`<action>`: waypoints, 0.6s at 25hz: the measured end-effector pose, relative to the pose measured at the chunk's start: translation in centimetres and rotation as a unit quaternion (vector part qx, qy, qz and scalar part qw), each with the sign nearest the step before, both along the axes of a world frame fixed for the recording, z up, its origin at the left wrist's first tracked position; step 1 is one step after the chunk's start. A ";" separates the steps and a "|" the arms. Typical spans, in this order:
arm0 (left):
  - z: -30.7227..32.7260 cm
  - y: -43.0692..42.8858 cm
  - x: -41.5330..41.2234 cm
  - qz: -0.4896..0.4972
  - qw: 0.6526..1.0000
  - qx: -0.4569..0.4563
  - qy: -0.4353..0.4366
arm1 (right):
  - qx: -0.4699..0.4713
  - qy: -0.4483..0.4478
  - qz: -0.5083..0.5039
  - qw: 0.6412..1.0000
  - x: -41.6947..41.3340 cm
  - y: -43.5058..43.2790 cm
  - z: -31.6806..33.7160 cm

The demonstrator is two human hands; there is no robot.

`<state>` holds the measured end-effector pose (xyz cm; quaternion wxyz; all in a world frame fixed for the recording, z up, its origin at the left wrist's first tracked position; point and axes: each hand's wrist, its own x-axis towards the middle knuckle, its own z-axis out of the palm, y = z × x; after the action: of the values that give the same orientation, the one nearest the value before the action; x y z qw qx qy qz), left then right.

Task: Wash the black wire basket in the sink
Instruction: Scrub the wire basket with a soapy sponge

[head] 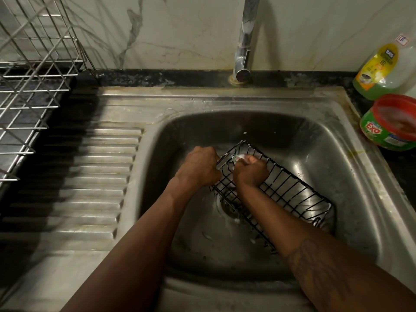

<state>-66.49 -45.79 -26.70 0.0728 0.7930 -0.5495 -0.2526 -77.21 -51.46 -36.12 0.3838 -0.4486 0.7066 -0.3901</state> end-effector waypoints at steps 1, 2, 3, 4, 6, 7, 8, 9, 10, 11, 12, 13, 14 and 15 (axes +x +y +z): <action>-0.1 0.0 0.0 0.003 1.000 -0.005 -0.001 | 0.006 -0.009 0.005 1.000 -0.2 -0.1 0.2; 0.0 0.0 0.0 0.010 1.000 -0.011 -0.002 | 0.001 -0.017 0.013 1.000 -0.2 -0.2 0.6; 0.0 0.0 0.0 0.016 1.000 -0.020 -0.006 | -0.015 -0.019 0.025 0.999 -0.1 -0.1 1.1; 0.1 0.0 0.0 0.021 0.999 -0.025 -0.012 | -0.040 -0.013 0.044 0.998 0.2 0.1 1.6; 0.1 0.0 0.1 0.032 0.999 -0.038 -0.018 | -0.111 0.019 0.107 0.988 0.4 0.8 2.5; 0.1 0.0 0.2 0.040 0.998 -0.040 -0.020 | -0.152 0.045 0.140 0.977 0.4 1.2 2.7; 0.2 0.0 0.2 0.048 0.998 -0.040 -0.021 | -0.185 0.069 0.165 0.966 0.2 1.3 2.8; 0.4 0.1 0.2 0.054 0.997 -0.042 -0.024 | -0.205 0.080 0.183 0.958 0.1 1.3 2.8; 0.6 0.1 0.3 0.061 0.997 -0.045 -0.024 | -0.213 0.079 0.199 0.953 0.0 1.2 2.9; 0.9 0.2 0.3 0.067 0.996 -0.048 -0.022 | -0.217 0.075 0.217 0.949 0.0 1.2 2.9; 1.1 0.3 0.3 0.069 0.996 -0.048 -0.021 | -0.217 0.074 0.229 0.946 -0.1 1.2 2.9; 1.2 0.4 0.4 0.068 0.997 -0.043 -0.020 | -0.208 0.076 0.227 0.948 -0.3 1.3 3.1; 1.3 0.5 0.3 0.068 0.997 -0.039 -0.017 | -0.189 0.078 0.215 0.955 -0.5 1.4 3.0; 1.4 0.6 0.3 0.070 0.997 -0.035 -0.014 | -0.170 0.085 0.205 0.960 -0.8 1.5 3.0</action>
<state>-66.18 -45.18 -25.33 0.1105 0.8298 -0.5023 -0.2164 -77.96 -49.96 -33.08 0.3124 -0.6735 0.5529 -0.3782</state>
